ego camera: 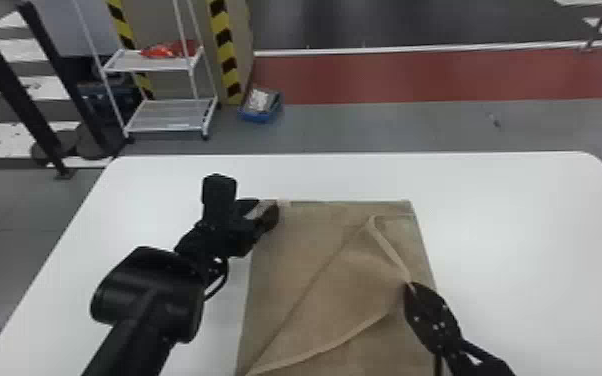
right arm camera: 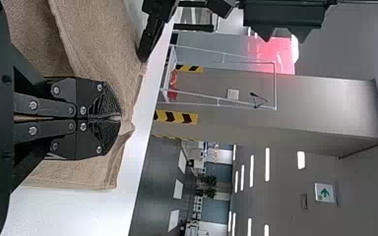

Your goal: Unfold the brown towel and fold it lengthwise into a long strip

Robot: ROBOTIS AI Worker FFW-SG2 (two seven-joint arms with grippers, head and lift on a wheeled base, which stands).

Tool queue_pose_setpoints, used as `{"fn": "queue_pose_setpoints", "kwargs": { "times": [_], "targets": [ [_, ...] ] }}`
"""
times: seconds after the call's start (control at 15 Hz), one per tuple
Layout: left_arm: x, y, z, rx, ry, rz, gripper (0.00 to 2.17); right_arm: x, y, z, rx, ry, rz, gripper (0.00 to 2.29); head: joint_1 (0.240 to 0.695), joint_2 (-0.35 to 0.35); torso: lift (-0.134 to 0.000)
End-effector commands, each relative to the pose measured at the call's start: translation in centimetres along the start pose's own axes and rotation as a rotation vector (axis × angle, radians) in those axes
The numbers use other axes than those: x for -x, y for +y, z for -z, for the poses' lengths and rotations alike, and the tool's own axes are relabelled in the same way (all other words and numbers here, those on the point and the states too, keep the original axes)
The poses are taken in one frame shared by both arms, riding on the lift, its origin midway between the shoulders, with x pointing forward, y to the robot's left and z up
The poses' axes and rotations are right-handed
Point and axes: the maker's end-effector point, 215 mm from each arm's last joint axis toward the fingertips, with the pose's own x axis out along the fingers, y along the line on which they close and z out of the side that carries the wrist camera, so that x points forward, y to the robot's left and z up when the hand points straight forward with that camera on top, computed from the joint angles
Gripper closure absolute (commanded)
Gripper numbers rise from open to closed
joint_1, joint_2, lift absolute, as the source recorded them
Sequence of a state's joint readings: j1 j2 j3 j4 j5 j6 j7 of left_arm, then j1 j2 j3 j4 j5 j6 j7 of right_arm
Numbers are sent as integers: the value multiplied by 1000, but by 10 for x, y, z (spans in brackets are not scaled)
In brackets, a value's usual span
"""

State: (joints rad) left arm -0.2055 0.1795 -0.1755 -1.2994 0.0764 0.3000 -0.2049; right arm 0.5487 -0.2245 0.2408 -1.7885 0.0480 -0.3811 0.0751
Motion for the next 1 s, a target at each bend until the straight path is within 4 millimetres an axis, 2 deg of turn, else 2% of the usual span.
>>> {"fn": "queue_pose_setpoints", "kwargs": {
  "times": [0.0, 0.07, 0.13, 0.27, 0.33, 0.47, 0.67, 0.73, 0.87, 0.93],
  "targets": [
    [0, -3, 0, 0, 0, 15, 701, 0, 0, 0, 0, -1, 0, 1416, 695, 94, -123],
    [0, -3, 1, -1, 2, 15, 704, 0, 0, 0, 0, -3, 0, 1416, 695, 93, -123],
    [1, -2, 1, 2, -1, 14, 954, 0, 0, 0, 0, -3, 0, 1416, 695, 91, -123],
    [7, -1, 4, 10, -11, -5, 1605, 0, -1, -3, -2, -12, 3, 1416, 695, 92, -123],
    [11, -4, -1, 3, -27, -20, 1919, 0, -2, -3, 0, -13, 4, 1416, 695, 93, -123],
    [22, -10, -12, 3, -55, -17, 1953, 0, -8, -15, 5, -51, 13, 1416, 695, 95, -123],
    [54, 6, -28, 23, -65, -68, 1949, -1, -32, -29, 19, -76, 51, 1416, 695, 86, -123],
    [70, 18, -36, 23, -68, -91, 1949, -3, -50, -40, 33, -90, 75, 1416, 695, 86, -123],
    [100, 39, -48, 30, -65, -133, 1949, -3, -100, -65, 54, -123, 153, 1416, 695, 85, -123],
    [112, 47, -51, 41, -49, -150, 1949, -4, -125, -72, 61, -122, 193, 1416, 695, 81, -123]
  ]
}}
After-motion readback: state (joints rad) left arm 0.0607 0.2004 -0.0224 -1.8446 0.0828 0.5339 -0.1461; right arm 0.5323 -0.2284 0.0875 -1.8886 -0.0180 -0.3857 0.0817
